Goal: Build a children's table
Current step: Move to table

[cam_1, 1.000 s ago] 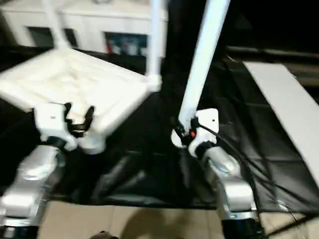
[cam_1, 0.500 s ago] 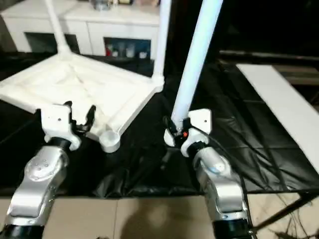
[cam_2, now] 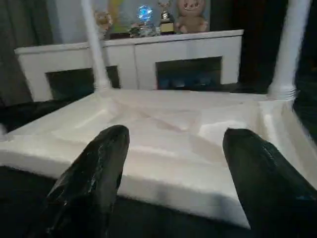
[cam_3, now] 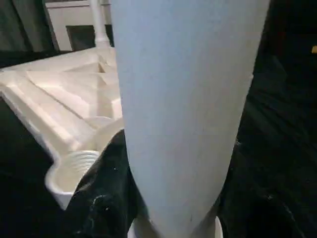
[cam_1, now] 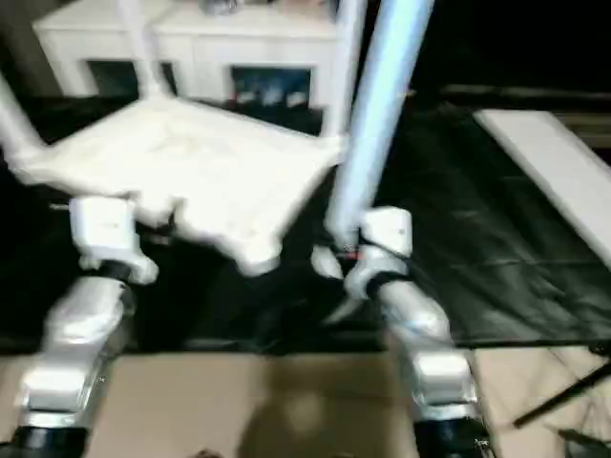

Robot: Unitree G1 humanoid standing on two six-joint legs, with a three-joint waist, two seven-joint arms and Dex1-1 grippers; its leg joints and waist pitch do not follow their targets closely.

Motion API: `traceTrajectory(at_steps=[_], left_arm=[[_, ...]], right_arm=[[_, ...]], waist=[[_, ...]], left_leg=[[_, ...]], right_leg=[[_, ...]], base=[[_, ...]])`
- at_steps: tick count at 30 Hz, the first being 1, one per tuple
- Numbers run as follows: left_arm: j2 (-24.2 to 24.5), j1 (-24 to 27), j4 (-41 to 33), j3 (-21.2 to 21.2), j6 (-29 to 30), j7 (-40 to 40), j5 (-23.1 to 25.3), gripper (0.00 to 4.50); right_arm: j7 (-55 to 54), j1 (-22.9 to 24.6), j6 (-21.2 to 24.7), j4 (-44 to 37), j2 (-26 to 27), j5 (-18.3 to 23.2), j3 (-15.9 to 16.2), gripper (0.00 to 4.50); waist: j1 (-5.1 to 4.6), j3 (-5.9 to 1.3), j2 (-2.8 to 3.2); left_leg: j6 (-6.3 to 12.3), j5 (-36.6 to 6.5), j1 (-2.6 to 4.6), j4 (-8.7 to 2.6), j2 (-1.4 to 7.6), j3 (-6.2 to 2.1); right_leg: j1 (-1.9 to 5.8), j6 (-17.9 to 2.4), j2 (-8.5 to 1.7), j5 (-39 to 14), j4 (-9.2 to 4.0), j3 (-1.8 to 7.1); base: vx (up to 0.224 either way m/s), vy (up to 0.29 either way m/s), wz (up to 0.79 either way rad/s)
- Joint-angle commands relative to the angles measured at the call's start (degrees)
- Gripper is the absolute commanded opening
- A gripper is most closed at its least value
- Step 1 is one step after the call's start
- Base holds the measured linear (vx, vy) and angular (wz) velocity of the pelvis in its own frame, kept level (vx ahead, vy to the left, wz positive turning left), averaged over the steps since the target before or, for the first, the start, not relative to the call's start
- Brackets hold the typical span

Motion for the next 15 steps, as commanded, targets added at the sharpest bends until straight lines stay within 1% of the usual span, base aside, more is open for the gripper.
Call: traceTrajectory(at_steps=[1, 2, 3, 4, 5, 6, 7, 8, 9, 10, 11, 12, 13, 14, 15], left_arm=[[1.14, -0.33, -0.44, 0.15, 0.25, -0.75, 0.43, 3.47], [1.23, -0.32, -0.53, 0.03, -0.05, -0.94, 0.51, 3.47], [1.00, -0.34, -0.91, 0.16, 0.20, -1.32, -0.17, 3.47], [0.94, -0.50, -1.19, 0.18, 0.68, -1.02, 0.31, 3.47], [0.94, -0.61, -1.26, 0.19, 0.68, -0.60, 0.87, 3.47], [0.97, -0.92, -1.03, 0.22, 0.55, 0.60, 2.20, 3.47], [0.89, -1.15, -0.76, 0.26, 0.45, 1.28, 2.95, 3.47], [0.89, -1.15, -0.76, 0.26, 0.45, 1.28, 2.95, 3.47], [0.23, -1.26, -0.51, 1.02, -0.42, 1.59, 2.08, 3.47], [0.10, -1.29, -0.53, 0.92, 0.13, 2.36, 2.77, 3.47], [0.10, -1.29, -0.53, 0.92, 0.13, 2.36, 2.77, 3.47], [0.37, -1.33, -0.52, 0.68, 0.78, 2.07, 2.79, 3.47], [0.80, -1.35, -0.40, 0.34, 1.26, 1.77, 2.94, 3.47], [0.99, -1.33, -0.31, 0.21, 1.24, 1.70, 3.06, 3.47], [1.01, -1.37, -0.12, 0.40, 1.16, 1.19, 2.58, 3.47]], right_arm=[[0.08, -0.82, -0.29, -1.11, 0.45, 0.05, 0.59, 1.86], [0.09, -0.80, -0.26, -1.18, 0.49, 0.04, 0.60, 1.86], [0.11, -0.77, -0.17, -1.30, 0.54, 0.08, 0.61, 1.86], [0.15, -0.74, -0.18, -1.38, 0.45, 0.00, 0.68, 1.86], [0.16, -0.71, -0.20, -1.43, 0.39, -0.06, 0.74, 1.86], [0.16, -0.71, -0.19, -1.46, 0.38, 0.01, 0.66, 1.86], [0.18, -0.71, -0.16, -1.47, 0.31, 0.14, 0.53, 1.86], [0.18, -0.71, -0.16, -1.47, 0.31, 0.14, 0.53, 1.86], [0.24, -0.81, -0.13, -1.43, 0.17, 0.24, 0.36, 1.86], [0.35, -1.03, -0.23, -1.15, -0.07, 0.20, 0.11, 1.86], [0.35, -1.03, -0.23, -1.15, -0.07, 0.20, 0.11, 1.86], [0.36, -1.13, -0.22, -1.11, -0.06, 0.19, 0.03, 1.86], [0.37, -1.21, -0.24, -1.06, -0.02, 0.13, -0.03, 1.86], [0.37, -1.23, -0.26, -1.05, 0.00, 0.10, -0.03, 1.86], [0.39, -1.25, -0.33, -1.06, 0.00, 0.01, 0.09, 1.86]], waist=[[-2.22, -2.79, 2.50], [-2.22, -2.79, 2.50], [-1.99, -2.46, 2.78], [-1.76, -2.44, 2.01], [-0.92, -2.08, 1.82], [-0.87, -1.98, 2.02], [-1.53, -1.92, 2.30], [-1.78, -1.95, 2.31], [-1.88, -2.05, 2.35], [-1.89, -2.15, 2.08], [-1.92, -2.27, 1.37], [-1.27, -1.98, 0.18], [-0.34, -2.28, -1.56], [0.36, -2.26, -1.99], [0.84, -2.46, -2.04]], left_leg=[[7.03, -8.76, 3.18, -11.51, 4.50, -2.18], [7.03, -8.76, 3.18, -11.51, 4.50, -2.18], [5.63, -11.73, 2.96, -12.45, 4.99, -2.30], [4.05, -12.12, 3.53, -12.06, 5.95, -2.74], [-1.81, -16.88, 2.66, -11.95, 5.84, -1.97], [-6.28, -21.71, 2.71, -12.39, 5.92, -1.76], [-11.69, -29.90, 3.05, -13.99, 7.11, -2.87], [-12.09, -32.23, 3.33, -14.77, 8.08, -3.58], [-10.25, -33.11, 3.46, -16.11, 9.93, -4.40], [-5.06, -30.04, 3.19, -16.59, 9.94, -3.81], [-2.51, -28.61, 2.83, -15.68, 8.89, -3.05], [-0.96, -26.52, 1.57, -11.86, 4.38, 0.10], [0.37, -18.58, 1.09, -7.81, 1.42, 2.10], [1.42, -12.91, 0.93, -6.61, 1.75, 1.94], [2.19, -7.84, 0.42, -6.23, 2.36, 1.62]], right_leg=[[-0.36, -10.75, 4.68, -8.53, 1.28, -0.71], [-0.36, -10.75, 4.68, -8.53, 1.28, -0.71], [-0.14, -9.32, 4.48, -2.68, 1.88, -1.21], [0.17, -9.45, 2.79, 0.32, 0.10, -0.45], [1.02, -9.62, 1.20, -0.19, -2.14, 1.02], [1.21, -8.95, 1.44, -1.72, -2.43, 1.27], [1.39, -6.53, 2.50, -4.46, -1.97, 0.80], [1.41, -5.21, 2.65, -5.43, -1.66, 0.58], [1.33, -3.46, 2.73, -5.97, -0.35, 0.41], [1.46, -3.48, 2.23, -5.13, 0.24, 0.63], [1.85, -3.64, 1.61, -5.49, -1.04, 1.26], [1.56, -5.89, -0.92, -13.72, -6.33, 3.11], [1.29, -5.04, -4.17, -34.29, -8.98, 4.46], [1.22, -3.21, -5.74, -42.95, -10.02, 5.45], [1.50, -2.18, -6.59, -46.77, -10.30, 6.14]], base=[[-0.065, 0.244, 0.17], [-0.065, 0.244, 0.17], [-0.078, 0.227, 0.06], [-0.067, 0.153, 0.07], [-0.067, 0.153, 0.07], [-0.068, 0.113, 0.18], [-0.078, 0.073, 0.18], [-0.078, 0.073, 0.18], [-0.069, 0.002, 0.15], [-0.043, -0.073, 0.14], [-0.043, -0.073, 0.14], [-0.028, -0.125, 0.11], [-0.020, -0.149, 0.04], [-0.020, -0.149, 0.04], [-0.001, -0.129, -0.08]])
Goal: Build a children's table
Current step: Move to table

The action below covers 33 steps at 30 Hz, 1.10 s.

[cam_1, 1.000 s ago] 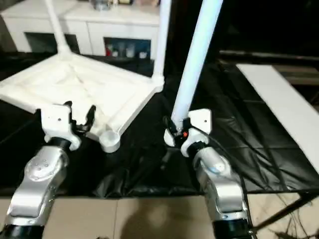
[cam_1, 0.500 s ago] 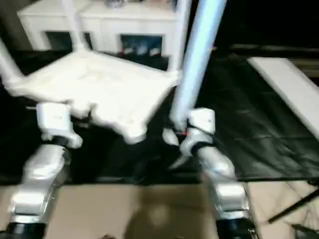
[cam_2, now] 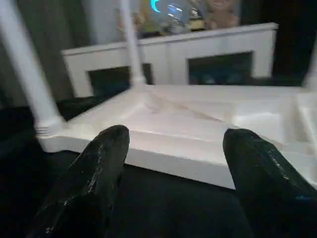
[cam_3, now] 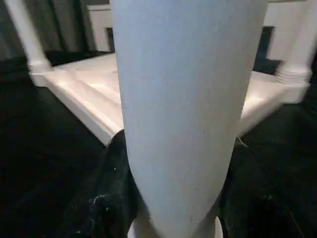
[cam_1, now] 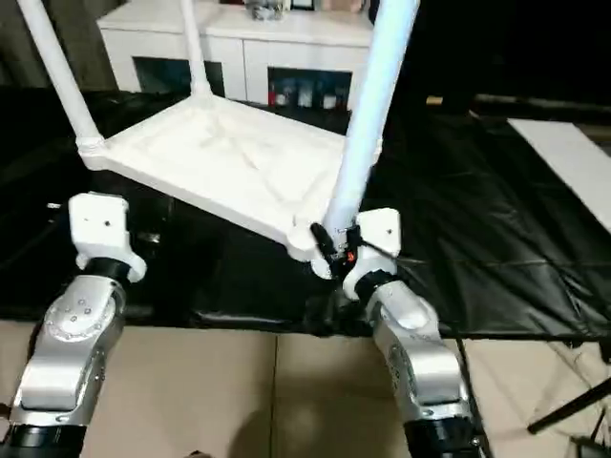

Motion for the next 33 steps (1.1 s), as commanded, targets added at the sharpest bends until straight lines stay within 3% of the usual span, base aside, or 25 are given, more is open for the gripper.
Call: traceTrajectory(at_steps=[1, 2, 4, 5, 6, 7, 9, 10, 12, 13, 15, 16, 17, 18, 21, 22, 23, 25, 26, 28, 29, 30, 31, 32, 33], left_arm=[[0.10, -1.36, 0.08, 0.32, 1.06, -0.80, -0.49, 3.47], [-0.18, -1.44, 0.11, 0.80, 1.50, -1.24, -1.40, 3.47], [-0.65, -1.50, -0.07, 1.53, 1.53, -2.01, -2.86, 3.47], [-0.90, -1.65, -0.33, 1.90, 2.01, -2.15, -3.35, 3.47], [-0.90, -1.65, -0.33, 1.90, 2.01, -2.15, -3.35, 3.47], [-0.88, -1.88, -0.51, 1.77, 1.90, -2.00, -2.94, 3.47], [-0.86, -1.92, -0.51, 1.68, 1.94, -1.96, -2.79, 3.47], [-0.75, -1.91, -0.44, 1.57, 1.84, -2.13, -2.84, 3.47], [-0.65, -1.88, -0.37, 1.45, 1.72, -2.72, -3.53, 3.47], [-0.58, -1.85, -0.35, 1.34, 1.61, -2.76, -3.54, 3.47], [-0.67, -1.81, -0.35, 1.36, 1.61, -2.98, -3.67, 3.47], [-0.70, -1.84, -0.28, 1.30, 1.48, -3.23, -3.48, 3.47], [-0.76, -1.86, -0.25, 1.32, 1.43, -3.32, -3.53, 3.47], [-0.77, -1.90, -0.19, 1.26, 1.38, -3.48, -3.48, 3.47], [-0.66, -1.96, -0.21, 0.97, 1.30, -3.64, -3.15, 3.47], [-0.61, -1.94, -0.29, 0.74, 1.47, -3.53, -2.78, 3.47], [-0.61, -1.94, -0.29, 0.74, 1.47, -3.53, -2.78, 3.47], [-0.63, -1.92, -0.31, 0.70, 1.42, -3.54, -2.73, 3.47], [-0.84, -1.91, -0.23, 0.80, 1.65, -3.55, -2.98, 3.47], [-0.92, -1.90, -0.11, 0.84, 1.77, -3.82, -3.20, 3.47], [-0.95, -1.91, -0.08, 0.86, 1.73, -3.83, -3.18, 3.47], [-1.06, -1.95, 0.00, 0.88, 1.65, -3.92, -3.20, 3.47], [-1.12, -1.96, 0.03, 0.90, 1.63, -3.94, -3.15, 3.47], [-1.17, -2.01, 0.08, 0.91, 1.55, -3.96, -3.14, 3.47], [-1.20, -2.02, 0.12, 0.90, 1.50, -3.99, -3.11, 3.47]], right_arm=[[-0.12, -0.79, -0.26, -0.80, 0.10, 0.13, -0.42, 1.86], [-0.11, -0.80, -0.14, -0.84, 0.16, 0.26, -0.42, 1.86], [-0.09, -0.75, -0.02, -0.93, 0.23, 0.37, -0.30, 1.86], [0.01, -0.73, 0.10, -1.03, 0.23, 0.41, -0.15, 1.86], [0.01, -0.73, 0.10, -1.03, 0.23, 0.41, -0.15, 1.86], [0.39, -0.80, 0.17, -1.16, 0.10, 0.31, 0.25, 1.86], [0.48, -0.82, 0.15, -1.19, 0.05, 0.25, 0.35, 1.86], [0.57, -0.89, 0.07, -1.11, 0.00, 0.19, 0.42, 1.86], [0.63, -1.14, -0.34, -0.75, -0.33, -0.65, 0.83, 1.86], [0.65, -1.22, -0.44, -0.57, -0.32, -0.78, 0.84, 1.86], [0.63, -1.27, -0.47, -0.44, -0.17, -0.69, 0.68, 1.86], [0.74, -1.43, -0.44, -0.43, -0.16, -0.50, 0.54, 1.86], [0.78, -1.48, -0.45, -0.42, -0.21, -0.51, 0.55, 1.86], [0.85, -1.56, -0.47, -0.40, -0.23, -0.44, 0.52, 1.86], [0.95, -1.64, -0.31, -0.39, -0.21, -0.27, 0.44, 1.86], [1.05, -1.68, -0.30, -0.23, -0.47, -0.50, 0.61, 1.86], [1.05, -1.68, -0.30, -0.23, -0.47, -0.50, 0.61, 1.86], [1.07, -1.67, -0.36, -0.17, -0.65, -0.71, 0.75, 1.86], [1.14, -1.71, -0.54, -0.10, -0.64, -0.74, 0.77, 1.86], [1.13, -1.70, -0.68, -0.10, -0.67, -0.94, 0.88, 1.86], [1.15, -1.71, -0.68, -0.09, -0.65, -0.91, 0.87, 1.86], [1.18, -1.71, -0.65, -0.05, -0.63, -0.88, 0.88, 1.86], [1.20, -1.70, -0.64, -0.02, -0.65, -0.89, 0.90, 1.86], [1.23, -1.71, -0.62, 0.02, -0.72, -0.95, 0.94, 1.86], [1.32, -1.69, -0.48, 0.06, -0.81, -0.92, 0.96, 1.86]], waist=[[1.02, -3.00, -0.75], [0.90, -2.92, -0.03], [0.50, -3.03, 0.76], [0.24, -2.86, 0.73], [0.19, -2.91, 0.79], [0.11, -2.49, 0.73], [-0.03, -2.26, 0.77], [-0.12, -2.10, 0.89], [-0.34, -1.58, 1.04], [-0.28, -1.46, 1.19], [-0.45, -1.79, 1.17], [-0.26, -2.41, 1.03], [-0.26, -2.41, 1.03], [-0.08, -2.85, 1.13], [0.02, -3.68, 1.25], [0.06, -4.19, 1.28], [0.06, -4.19, 1.28], [-0.25, -4.51, 1.30], [-0.51, -4.57, 1.32], [-0.60, -4.38, 0.74], [-0.35, -4.23, 0.58], [0.45, -3.93, -0.20], [1.43, -3.76, 0.23], [1.33, -3.79, 0.36], [1.29, -3.99, 0.63]], left_leg=[[0.17, -4.65, -0.67, -3.39, 3.86, -1.73], [-0.93, -5.12, -0.77, -5.59, 4.53, -1.59], [-1.89, -11.20, -0.16, -6.56, 5.24, -1.46], [-2.68, -16.30, -0.02, -6.87, 5.31, -1.43], [-3.15, -18.99, 0.45, -6.92, 5.36, -1.45], [-3.52, -27.57, 1.84, -7.03, 5.33, -1.46], [-3.05, -30.92, 2.63, -7.11, 5.15, -1.34], [-2.07, -32.46, 3.78, -7.15, 4.99, -1.10], [-0.78, -33.06, 4.85, -7.77, 4.92, -0.83], [-0.81, -33.47, 5.24, -7.97, 5.02, -0.84], [-0.51, -30.81, 5.13, -8.38, 5.07, -0.69], [1.21, -24.60, 4.51, -8.51, 4.86, 0.00], [1.21, -24.60, 4.51, -8.51, 4.86, 0.00], [3.24, -18.57, 4.78, -8.40, 4.71, 0.67], [6.70, -9.01, 4.70, -7.73, 4.17, 0.95], [10.47, -1.39, 4.95, -6.87, 3.62, 0.82], [10.47, -1.39, 4.95, -6.87, 3.62, 0.82], [17.18, 7.36, 6.30, -5.85, 3.71, -0.08], [20.73, 11.39, 7.58, -5.30, 4.13, -0.84], [24.53, 15.07, 7.88, -4.15, 4.12, -1.36], [24.50, 15.37, 7.11, -3.73, 3.52, -0.95], [22.21, 13.04, 3.74, -2.49, 0.76, 0.63], [18.70, 9.65, 2.16, -2.38, 0.95, 0.84], [15.79, 8.58, 2.72, -2.67, 1.44, 0.69], [15.11, 9.26, 3.68, -2.98, 1.76, 0.42]], right_leg=[[1.42, -1.36, -8.08, -41.36, -8.06, 4.62], [1.12, -3.02, -5.22, -31.40, -6.87, 2.74], [0.90, -6.13, -4.08, -20.39, -5.90, 2.27], [0.88, -7.09, -3.79, -18.55, -5.66, 2.18], [0.88, -7.43, -3.85, -19.15, -5.59, 2.24], [0.75, -7.03, -3.76, -25.94, -6.40, 2.23], [1.12, -6.33, -3.60, -31.17, -7.17, 1.85], [1.34, -6.02, -3.21, -34.01, -8.13, 1.49], [2.60, -6.54, -2.63, -34.73, -9.01, 0.95], [2.69, -6.72, -2.59, -34.59, -9.18, 0.86], [4.14, -7.93, -2.78, -30.91, -9.04, 1.12], [5.44, -10.22, -2.77, -24.60, -8.47, 1.69], [5.44, -10.22, -2.77, -24.60, -8.47, 1.69], [6.08, -12.79, -2.42, -17.39, -7.85, 1.69], [7.45, -14.97, -2.03, -7.57, -6.85, 1.36], [7.74, -15.57, -1.47, 0.29, -5.67, 1.13], [7.74, -15.57, -1.47, 0.29, -5.67, 1.13], [6.84, -15.09, -0.71, 6.00, -3.98, 0.45], [5.63, -14.32, -0.43, 7.01, -2.97, 0.16], [4.84, -12.95, -0.76, 8.27, -2.04, 0.71], [5.47, -13.15, -1.08, 8.83, -2.17, 1.11], [8.57, -13.69, -1.18, 11.47, -3.05, 2.76], [9.85, -14.82, -2.12, 11.41, -3.73, 3.83], [10.02, -15.24, -0.95, 11.48, -3.50, 3.60], [9.69, -14.87, -0.16, 12.34, -3.00, 3.18]], base=[[0.005, -0.084, -0.19], [0.005, -0.084, -0.19], [0.005, -0.026, -0.08], [0.000, 0.000, 0.00], [0.000, 0.000, 0.00], [0.000, 0.000, 0.00], [0.000, 0.000, 0.00], [0.052, 0.005, -0.03], [0.059, 0.007, -0.03], [0.071, 0.016, -0.05], [0.084, 0.018, -0.05], [0.114, 0.019, -0.05], [0.114, 0.019, -0.05], [0.109, 0.016, 0.00], [0.124, 0.014, 0.01], [0.126, 0.013, 0.01], [0.126, 0.013, 0.01], [0.130, 0.006, 0.05], [0.127, 0.002, 0.06], [0.102, -0.015, 0.07], [0.093, -0.020, 0.07], [0.074, -0.021, 0.11], [0.062, -0.022, 0.18], [0.062, -0.022, 0.18], [0.063, -0.030, 0.22]])
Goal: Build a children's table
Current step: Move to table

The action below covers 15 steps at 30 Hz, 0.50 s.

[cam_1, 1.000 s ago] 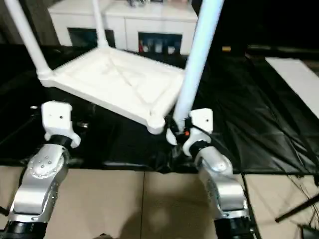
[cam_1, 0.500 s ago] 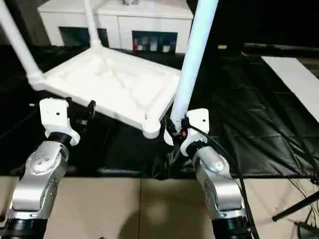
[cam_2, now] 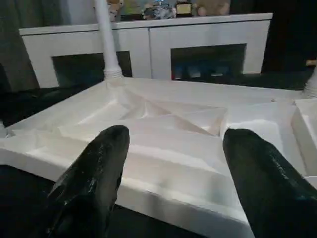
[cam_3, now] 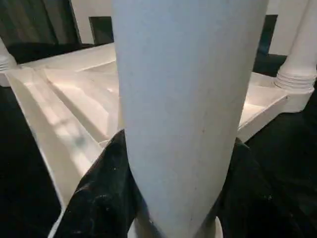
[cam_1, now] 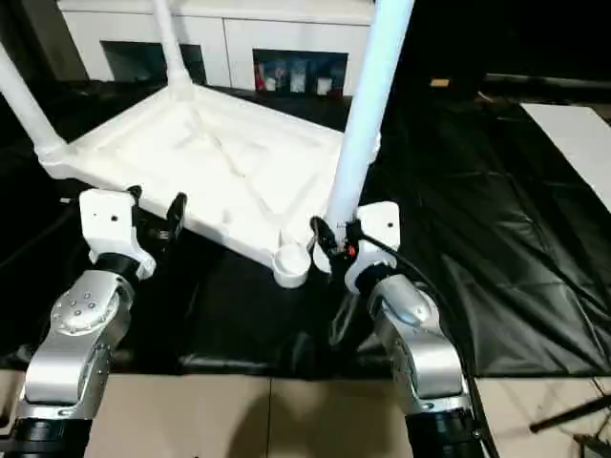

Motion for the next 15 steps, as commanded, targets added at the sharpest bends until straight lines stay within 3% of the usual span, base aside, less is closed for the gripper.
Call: traceTrajectory(at_steps=[1, 2, 3, 4, 5, 6, 7, 8, 9, 10, 11, 12, 13, 14, 15], left_arm=[[0.12, -0.52, 0.08, -0.02, 0.26, -0.53, -0.04, 3.47], [0.18, -0.44, 0.02, -0.05, 0.36, -0.57, -0.04, 3.47], [0.16, -0.42, 0.01, -0.05, 0.36, -0.56, -0.06, 3.47], [0.15, -0.41, 0.01, -0.05, 0.36, -0.56, -0.06, 3.47], [0.14, -0.38, 0.01, -0.08, 0.35, -0.58, -0.08, 3.47], [0.18, -0.36, 0.02, -0.11, 0.33, -0.63, -0.05, 3.47], [0.14, -0.41, 0.12, -0.06, 0.24, -0.63, -0.08, 3.47], [0.22, -0.44, 0.15, -0.11, 0.26, -0.71, 0.02, 3.47], [0.23, -0.45, 0.16, -0.11, 0.31, -0.76, 0.06, 3.47], [0.10, -0.45, 0.15, -0.02, 0.33, -0.72, -0.04, 3.47], [0.06, -0.44, 0.13, 0.00, 0.34, -0.71, -0.04, 3.47], [0.12, -0.43, 0.08, -0.06, 0.24, -0.77, 0.09, 3.47], [0.11, -0.42, 0.03, 0.12, 0.30, -0.87, 0.08, 3.47], [0.11, -0.39, 0.00, 0.32, 0.42, -0.88, 0.03, 3.47], [0.27, -0.41, 0.04, 0.33, 0.37, -0.96, 0.13, 3.47]], right_arm=[[0.72, -0.17, -0.41, -0.10, 0.02, -0.43, 0.26, 1.86], [0.82, -0.14, -0.07, -0.21, 0.09, -0.03, 0.08, 1.86], [0.89, -0.12, 0.15, -0.26, 0.16, 0.27, -0.07, 1.86], [0.92, -0.12, 0.25, -0.28, 0.19, 0.40, -0.13, 1.86], [0.93, -0.12, 0.49, -0.34, 0.29, 0.76, -0.36, 1.86], [0.90, -0.15, 0.50, -0.35, 0.25, 0.70, -0.39, 1.86], [0.91, -0.23, 0.46, -0.28, 0.20, 0.62, -0.40, 1.86], [0.90, -0.23, 0.54, -0.29, 0.28, 0.80, -0.45, 1.86], [0.87, -0.22, 0.65, -0.29, 0.35, 0.98, -0.50, 1.86], [0.84, -0.24, 0.68, -0.28, 0.30, 1.02, -0.47, 1.86], [0.75, -0.26, 0.65, -0.26, 0.17, 0.78, -0.35, 1.86], [0.58, -0.31, 0.42, -0.20, -0.15, 0.12, -0.01, 1.86], [0.67, -0.36, 0.32, -0.10, -0.11, -0.02, 0.02, 1.86], [0.74, -0.38, 0.31, -0.03, 0.01, 0.07, -0.06, 1.86], [0.75, -0.41, 0.23, 0.02, 0.00, -0.01, -0.04, 1.86]], waist=[[-0.29, -4.93, 1.15], [-2.57, -4.88, 1.82], [-3.54, -5.17, 1.39], [-3.17, -4.14, 0.57], [-2.18, -2.86, -1.15], [-0.15, -1.53, -3.11], [0.18, -2.90, -2.33], [2.80, -2.22, -2.38], [3.50, -1.58, -2.26], [3.73, -0.96, -1.75], [3.73, -1.36, -0.39], [3.19, -0.96, -0.66], [1.20, -1.35, 2.05], [-1.53, -4.04, 2.58], [-2.02, -4.65, 2.26]], left_leg=[[12.55, 17.07, 4.37, -3.24, 2.92, -2.39], [20.70, 23.86, 10.62, -3.04, 7.55, -7.63], [24.69, 26.18, 12.56, -3.59, 10.32, -9.92], [26.70, 24.08, 10.39, -4.34, 11.27, -9.60], [19.24, 11.73, 4.89, -3.08, 4.16, -3.40], [11.06, -1.99, 0.42, 0.46, -1.94, 0.70], [3.53, -5.25, 2.58, 2.78, -2.37, 1.81], [-2.57, -4.67, -0.38, 4.83, -2.06, 0.10], [-5.23, -4.98, -0.31, 5.39, -1.77, -0.27], [-9.38, -3.98, -1.30, 5.57, -1.58, -1.75], [-11.86, -3.33, 0.79, 1.24, -1.31, -1.98], [-8.50, -0.60, -0.74, -2.58, -0.77, -3.19], [-3.97, -0.91, 2.54, -6.86, 2.45, -5.83], [5.00, -1.18, 10.64, -7.07, 8.39, -10.93], [10.20, 0.10, 11.26, -6.49, 9.18, -11.62]], right_leg=[[1.40, -11.08, -0.49, 19.01, 0.64, 0.43], [-6.66, -6.68, -1.57, 7.95, 3.69, -0.99], [-9.27, -3.05, -3.03, 0.93, 5.16, -0.43], [-9.91, 0.20, -5.37, -0.91, 6.04, 1.36], [-5.79, -1.99, -5.64, 5.89, 0.18, 2.75], [0.34, -3.27, -7.62, -10.14, -5.59, 7.52], [1.70, -8.75, -6.51, -18.44, -6.40, 12.56], [5.45, -17.83, -6.91, -19.86, -6.59, 16.35], [5.10, -19.95, -6.04, -16.46, -6.81, 18.05], [5.32, -21.00, -3.42, -9.06, -6.69, 19.55], [3.85, -15.23, 2.03, -3.24, -6.13, 18.28], [4.10, -11.95, 2.43, 0.79, -5.02, 14.13], [-0.12, -7.68, 4.09, 0.70, -1.17, 9.04], [-7.22, -5.08, 0.66, -3.86, 5.24, 3.72], [-8.20, -2.55, -0.38, -3.72, 6.64, 2.31]], base=[[0.060, -0.048, 0.15], [0.060, -0.048, 0.15], [0.032, -0.089, -0.01], [-0.006, -0.103, -0.13], [-0.006, -0.103, -0.13], [-0.027, -0.066, -0.01], [0.022, -0.062, -0.08], [0.022, -0.062, -0.08], [0.064, -0.057, -0.31], [0.060, -0.023, -0.33], [0.060, -0.023, -0.33], [0.082, 0.021, -0.29], [0.147, 0.054, -0.11], [0.147, 0.054, -0.11], [0.154, 0.029, 0.06]])
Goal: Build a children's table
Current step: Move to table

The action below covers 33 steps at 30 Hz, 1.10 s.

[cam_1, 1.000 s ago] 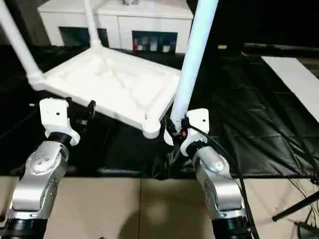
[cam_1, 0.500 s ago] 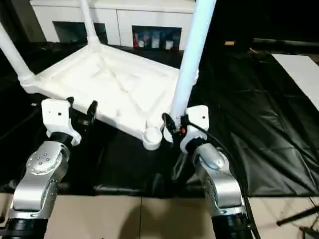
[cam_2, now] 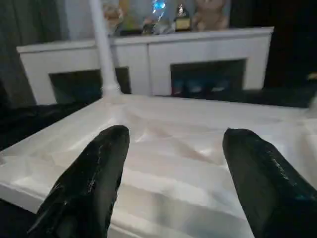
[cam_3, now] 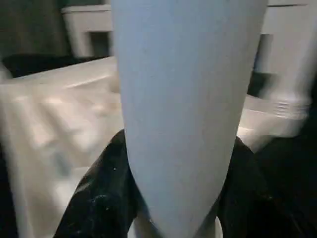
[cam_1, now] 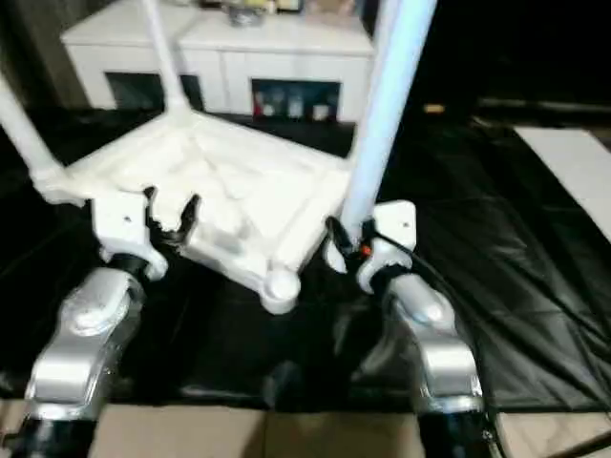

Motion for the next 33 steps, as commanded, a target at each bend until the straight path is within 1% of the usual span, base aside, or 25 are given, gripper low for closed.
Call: traceTrajectory(at_steps=[1, 2, 3, 4, 5, 6, 7, 8, 9, 10, 11, 12, 13, 14, 15, 16, 17, 18, 19, 21, 23, 24, 26, 29, 33], left_arm=[[-0.35, -0.53, -0.26, -1.02, 0.27, -0.29, 0.17, 3.47], [-0.29, -0.61, -0.10, -0.79, 0.36, -0.45, 0.02, 3.47], [-0.28, -0.62, -0.08, -0.77, 0.37, -0.47, 0.00, 3.47], [-0.18, -0.65, -0.02, -0.77, 0.25, -0.46, 0.01, 3.47], [-0.08, -0.72, 0.11, -0.72, 0.22, -0.47, -0.06, 3.47], [0.13, -0.78, 0.29, -0.71, 0.32, -0.40, 0.07, 3.47], [0.56, -1.05, 0.93, -0.62, 0.11, -0.86, -0.10, 3.47], [0.70, -1.16, 1.17, -0.57, 0.08, -1.05, -0.17, 3.47], [0.87, -1.29, 1.41, -0.51, 0.09, -1.12, -0.05, 3.47], [0.96, -1.49, 1.95, -0.25, -0.44, -2.37, -0.89, 3.47], [1.74, -1.57, 2.73, -0.57, -0.16, -4.83, -1.81, 3.47], [2.48, -1.60, 3.40, -0.92, 0.18, -7.12, -2.66, 3.47], [3.67, -1.30, 3.81, -1.09, -0.18, -11.68, -5.10, 3.47], [4.28, -1.09, 3.94, -1.04, -0.67, -14.39, -6.73, 3.47], [5.39, -0.76, 3.62, -1.24, -0.55, -18.87, -9.30, 3.65], [6.86, -0.61, 3.43, -1.44, -0.40, -23.28, -11.43, 3.65], [9.09, -1.09, 4.00, -2.23, -0.09, -26.51, -11.63, 3.76], [11.24, -1.79, 4.80, -2.98, 0.33, -29.70, -11.78, 3.85], [13.38, -2.58, 5.57, -3.95, 0.78, -33.24, -11.93, 3.85], [17.69, -5.15, 7.76, -5.94, 0.66, -40.85, -11.61, 4.12], [19.22, -6.34, 8.87, -6.86, 0.53, -43.79, -11.34, 4.25], [20.35, -7.23, 9.86, -7.68, 0.24, -45.95, -10.91, 4.34], [23.65, -9.69, 12.75, -10.28, 0.14, -53.53, -10.40, 4.43], [26.89, -12.64, 16.28, -14.50, -1.26, -60.86, -8.27, 4.43], [30.13, -16.36, 21.22, -20.10, -4.46, -67.76, -3.21, 4.43]], right_arm=[[-0.30, 0.11, -0.12, -0.24, -1.37, -0.41, -1.46, 1.86], [-0.22, 0.05, -0.31, -0.14, -1.40, -0.32, -1.46, 1.86], [-0.21, 0.04, -0.34, -0.13, -1.41, -0.31, -1.47, 1.86], [-0.19, 0.02, -0.34, -0.09, -1.43, -0.34, -1.49, 1.86], [-0.11, -0.02, -0.40, -0.09, -1.52, -0.46, -1.44, 1.86], [-0.01, -0.03, -0.50, -0.09, -1.52, -0.54, -1.41, 1.86], [0.06, -0.07, -0.58, -0.15, -1.44, -0.72, -1.50, 1.86], [0.06, -0.10, -0.60, -0.14, -1.42, -0.76, -1.53, 1.86], [0.09, -0.13, -0.66, -0.13, -1.49, -0.75, -1.47, 1.86], [0.16, -0.23, -0.87, -0.11, -1.77, -0.83, -1.31, 1.86], [0.73, -0.29, -0.84, -0.26, -2.19, -0.51, -1.31, 1.86], [1.28, -0.34, -0.76, -0.42, -2.55, -0.19, -1.34, 1.86], [2.32, -0.33, -0.97, -0.84, -3.26, 0.10, -1.20, 1.86], [2.89, -0.34, -1.17, -1.06, -3.68, 0.17, -1.07, 1.86], [3.92, -0.30, -0.77, -1.44, -4.02, 1.05, -1.22, 1.86], [5.61, -0.18, -0.40, -2.07, -4.66, 2.22, -1.34, 1.86], [7.44, -0.12, -0.76, -2.63, -5.70, 2.47, -1.18, 1.86], [9.41, -0.02, -0.05, -3.31, -6.54, 3.58, -1.30, 1.86], [11.42, -0.02, 0.30, -3.93, -7.66, 4.20, -1.17, 1.86], [16.26, -0.04, 1.52, -5.43, -10.79, 5.73, -0.84, 1.86], [18.15, -0.14, 1.91, -5.86, -12.15, 6.16, -0.54, 1.86], [19.58, -0.19, 2.23, -6.16, -13.25, 6.31, -0.16, 1.86], [23.76, -0.11, 2.30, -6.99, -16.40, 6.51, 1.30, 1.86], [26.59, -0.11, 2.34, -7.30, -18.70, 7.21, 1.80, 1.86], [29.77, 0.14, 3.15, -8.17, -20.93, 7.51, 2.74, 1.86]], waist=[[-2.42, -3.40, 2.10], [-2.66, -3.43, 1.81], [-3.12, -3.49, 1.15], [-3.51, -3.81, -0.25], [-3.49, -4.01, -1.29], [-1.97, -4.61, -4.60], [0.29, -4.23, -3.49], [0.35, -3.81, -2.97], [0.35, -3.57, -2.65], [0.17, -3.01, -1.95], [0.20, -2.79, 0.05], [-0.12, -3.05, 1.38], [-2.56, -3.49, 3.10], [-2.42, -3.73, 2.42], [-2.05, -3.75, 2.57], [-1.22, -4.02, 1.26], [-0.27, -5.24, 0.55], [0.18, -5.39, 0.60], [0.27, -5.32, 0.88], [0.37, -4.23, 0.94], [0.41, -3.10, 0.67], [0.50, -2.78, 0.78], [0.44, -1.76, 0.79], [0.49, -1.70, 0.33], [0.65, -1.90, 0.42]], left_leg=[[19.13, 3.32, 6.00, -7.38, 10.83, -7.49], [21.03, 5.22, 5.77, -7.20, 9.96, -6.52], [23.98, 9.18, 5.14, -7.17, 7.91, -5.33], [23.17, 11.87, 5.12, -5.54, 5.18, -3.32], [21.15, 11.24, 4.38, -4.22, 2.98, -1.64], [15.85, 2.83, -2.00, -0.52, -1.89, 1.32], [9.01, -1.37, -5.06, 5.01, -0.44, 0.37], [2.73, 0.91, -6.52, 6.42, 1.47, -0.73], [0.61, 2.07, -7.33, 6.47, 2.25, -1.03], [-1.38, 4.51, -7.45, 4.72, 3.26, -1.16], [-0.36, 10.28, -6.06, -1.54, 4.72, -0.79], [0.23, 13.21, -4.93, -3.99, 5.08, -0.17], [4.02, 10.67, -1.32, -5.18, 8.86, -3.26], [8.69, 14.22, 0.34, -4.38, 10.29, -4.11], [10.36, 19.29, -0.08, -3.51, 9.72, -3.88], [11.86, 30.78, -1.90, -1.71, 7.66, -1.84], [10.31, 40.58, -3.38, -1.08, 5.52, -0.89], [9.23, 42.20, -3.39, -1.01, 5.18, -0.62], [7.35, 39.08, -3.78, -1.27, 4.95, -0.25], [4.83, 23.62, -4.54, -2.68, 5.51, 0.51], [1.93, 3.01, -4.13, -4.79, 6.64, 1.11], [1.27, -1.06, -3.90, -5.20, 6.86, 1.32], [-2.43, -12.76, -2.88, -6.34, 7.16, 2.14], [-4.19, -14.70, -2.51, -6.88, 7.25, 2.19], [-3.24, -10.83, -2.78, -7.19, 7.37, 2.38]], right_leg=[[-6.68, 3.63, -4.17, -1.76, 2.22, -3.47], [-7.58, 4.55, -4.25, 0.00, 2.40, -4.29], [-7.87, 5.00, -4.51, 2.99, 1.26, -4.95], [-7.59, 1.88, -5.56, 7.99, -2.72, -4.25], [-6.09, -0.54, -6.64, 10.92, -5.21, -3.37], [2.53, -4.64, -9.86, 5.84, -8.72, 1.95], [5.83, -17.91, -16.65, 3.07, -11.39, 7.45], [6.26, -25.58, -16.18, 6.56, -10.77, 6.36], [6.37, -27.26, -15.68, 8.50, -10.54, 5.67], [5.41, -27.08, -13.88, 8.35, -10.76, 2.96], [3.31, -21.67, -9.78, 5.05, -9.93, -1.07], [2.69, -17.42, -6.95, 3.46, -9.10, -3.00], [-1.74, -9.19, -3.01, 2.94, -3.88, -4.73], [-3.18, -6.20, -5.19, 6.17, -3.75, -3.79], [-3.30, -5.74, -5.88, 9.58, -3.96, -3.47], [-2.35, -6.71, -7.48, 19.36, -5.22, -2.24], [-0.21, -7.72, -7.39, 31.10, -3.86, -1.78], [-0.31, -7.48, -7.13, 33.61, -3.93, -1.76], [-0.39, -7.45, -6.93, 32.58, -4.11, -2.04], [-0.34, -8.32, -7.66, 23.27, -5.40, -1.90], [-0.02, -10.98, -8.48, 8.73, -7.00, -1.37], [-0.16, -11.35, -8.60, 5.05, -7.48, -1.24], [-0.73, -10.20, -8.80, -11.53, -9.07, -0.85], [-0.85, -5.59, -9.33, -24.33, -10.40, -0.42], [-0.97, -5.46, -8.98, -20.71, -10.40, -0.46]], base=[[0.103, 0.021, 0.11], [0.103, 0.021, 0.11], [0.100, 0.004, 0.04], [0.111, -0.049, 0.01], [0.111, -0.049, 0.01], [0.138, -0.061, 0.13], [0.134, -0.055, 0.18], [0.134, -0.055, 0.18], [0.108, -0.034, 0.08], [0.091, -0.017, 0.00], [0.091, -0.017, 0.00], [0.081, 0.020, 0.02], [0.096, 0.059, 0.04], [0.096, 0.059, 0.04], [0.079, 0.049, 0.04], [0.000, 0.000, 0.00], [0.000, 0.000, 0.00], [0.000, 0.000, 0.00], [0.000, 0.000, 0.00], [-0.032, -0.018, -0.02], [-0.078, -0.052, -0.01], [-0.081, -0.061, 0.04], [-0.080, -0.059, 0.04], [-0.078, -0.048, -0.02], [-0.015, -0.010, -0.01]])
